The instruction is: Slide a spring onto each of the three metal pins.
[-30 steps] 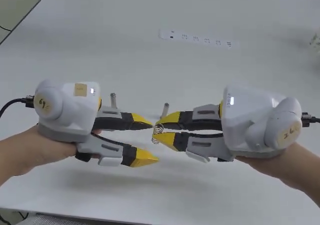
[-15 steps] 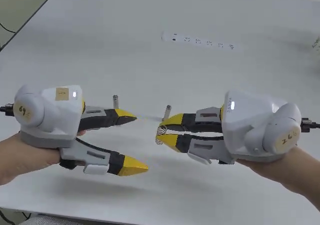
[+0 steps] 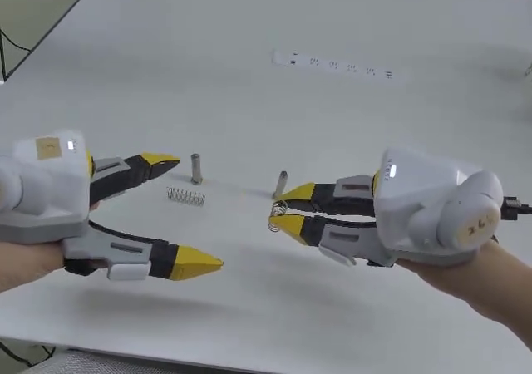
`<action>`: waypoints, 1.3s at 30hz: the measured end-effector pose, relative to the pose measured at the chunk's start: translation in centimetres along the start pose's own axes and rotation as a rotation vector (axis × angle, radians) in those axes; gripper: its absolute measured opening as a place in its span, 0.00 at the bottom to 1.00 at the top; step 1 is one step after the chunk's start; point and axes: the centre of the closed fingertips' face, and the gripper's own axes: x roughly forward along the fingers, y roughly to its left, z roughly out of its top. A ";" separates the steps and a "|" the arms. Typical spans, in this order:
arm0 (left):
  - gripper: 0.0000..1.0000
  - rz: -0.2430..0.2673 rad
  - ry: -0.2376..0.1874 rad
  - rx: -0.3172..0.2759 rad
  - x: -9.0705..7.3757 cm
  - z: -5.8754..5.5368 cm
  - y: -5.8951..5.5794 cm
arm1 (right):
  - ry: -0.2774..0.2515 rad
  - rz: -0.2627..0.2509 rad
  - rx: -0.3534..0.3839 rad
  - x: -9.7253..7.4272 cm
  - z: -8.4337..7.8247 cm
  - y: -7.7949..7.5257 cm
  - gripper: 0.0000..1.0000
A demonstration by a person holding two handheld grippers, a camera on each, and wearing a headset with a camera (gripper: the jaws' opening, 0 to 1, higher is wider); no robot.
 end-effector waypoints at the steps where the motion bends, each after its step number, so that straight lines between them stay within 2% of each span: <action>1: 0.97 0.014 -0.006 -0.003 -0.3 0.0 0.3 | 0.001 -0.005 0.005 0.0 -0.2 -0.1 0.12; 4: 0.97 0.064 -0.012 -0.002 -1.5 -0.1 1.3 | -0.002 -0.024 0.027 -0.1 -0.6 -0.5 0.12; 8: 0.97 0.095 -0.036 -0.027 -2.8 0.1 2.0 | -0.010 -0.049 0.077 -0.3 -1.1 -1.3 0.12; 13: 0.97 0.125 -0.023 -0.040 -3.6 -0.8 2.7 | 0.007 -0.066 0.076 -0.4 -1.7 -1.8 0.12; 19: 0.97 0.147 -0.028 -0.054 -4.0 -1.1 3.0 | 0.013 -0.078 0.077 -0.3 -1.8 -2.2 0.12; 22: 0.97 0.170 -0.038 -0.067 -4.3 -1.0 3.5 | 0.015 -0.086 0.073 -0.3 -1.9 -2.4 0.12; 28: 0.97 0.174 -0.033 -0.067 -4.4 -1.2 3.5 | 0.017 -0.100 0.069 -0.1 -1.9 -3.2 0.12; 33: 0.97 0.175 -0.032 -0.076 -4.4 -1.4 3.3 | 0.019 -0.124 0.069 0.1 -1.6 -4.7 0.12; 39: 0.97 0.180 -0.031 -0.091 -4.5 -1.8 3.3 | 0.018 -0.193 0.117 0.3 -1.8 -6.9 0.12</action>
